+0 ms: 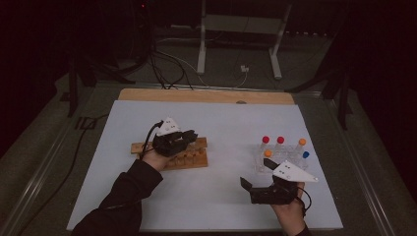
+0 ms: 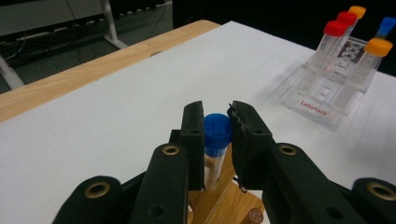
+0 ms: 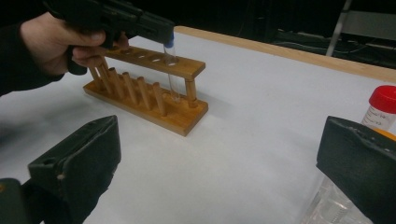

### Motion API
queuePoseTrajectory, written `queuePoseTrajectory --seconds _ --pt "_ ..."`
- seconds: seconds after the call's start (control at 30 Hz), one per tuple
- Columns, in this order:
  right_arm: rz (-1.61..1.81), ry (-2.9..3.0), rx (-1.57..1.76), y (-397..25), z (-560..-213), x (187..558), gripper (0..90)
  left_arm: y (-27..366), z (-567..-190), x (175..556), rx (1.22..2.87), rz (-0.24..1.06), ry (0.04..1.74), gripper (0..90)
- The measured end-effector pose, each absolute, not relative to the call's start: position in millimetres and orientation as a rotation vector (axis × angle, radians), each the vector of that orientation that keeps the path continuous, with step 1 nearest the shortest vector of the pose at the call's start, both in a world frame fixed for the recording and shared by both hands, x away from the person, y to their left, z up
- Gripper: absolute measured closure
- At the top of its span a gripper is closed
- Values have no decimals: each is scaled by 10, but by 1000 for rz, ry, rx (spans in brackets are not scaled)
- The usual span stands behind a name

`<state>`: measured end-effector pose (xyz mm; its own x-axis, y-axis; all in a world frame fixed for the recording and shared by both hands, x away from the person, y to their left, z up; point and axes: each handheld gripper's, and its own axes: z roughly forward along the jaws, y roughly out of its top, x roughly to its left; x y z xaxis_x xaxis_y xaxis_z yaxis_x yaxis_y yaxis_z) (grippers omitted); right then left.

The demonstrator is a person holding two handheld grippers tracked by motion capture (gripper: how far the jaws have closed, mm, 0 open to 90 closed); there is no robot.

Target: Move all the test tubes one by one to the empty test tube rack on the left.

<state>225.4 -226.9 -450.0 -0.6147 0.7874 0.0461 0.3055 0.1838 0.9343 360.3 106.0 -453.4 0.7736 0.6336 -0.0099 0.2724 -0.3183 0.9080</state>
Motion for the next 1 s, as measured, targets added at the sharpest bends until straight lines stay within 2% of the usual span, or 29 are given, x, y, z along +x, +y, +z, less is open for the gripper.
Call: queuePoseTrajectory --seconds 0.43,0.53,0.6,0.67,0.7,0.73,0.8,1.0 --pt "1435 2018 1019 -2270 -4491 2249 0 1083 -4571 3618 1924 396 692 767" --pt "1438 2015 1013 -2278 -4471 2244 0 1088 -4555 3621 1936 378 675 743" --pt "1436 1997 1005 -2316 -4432 2240 0 1097 -4537 3605 1928 346 660 635" --pt "1440 1986 1009 -2341 -4416 2241 0 1106 -4505 3570 1925 356 645 600" --pt "1429 1966 1019 -2396 -4379 2248 0 1117 -4483 3552 1917 345 633 527" --pt "1429 1966 1019 -2396 -4379 2248 0 1127 -4459 3534 1920 347 627 527" --pt "1419 1934 1033 -2463 -4340 2246 0 1148 -4414 3493 1922 358 614 421" --pt "1390 1817 1083 -2735 -4232 2230 0 1255 -4341 3367 1920 356 595 201"
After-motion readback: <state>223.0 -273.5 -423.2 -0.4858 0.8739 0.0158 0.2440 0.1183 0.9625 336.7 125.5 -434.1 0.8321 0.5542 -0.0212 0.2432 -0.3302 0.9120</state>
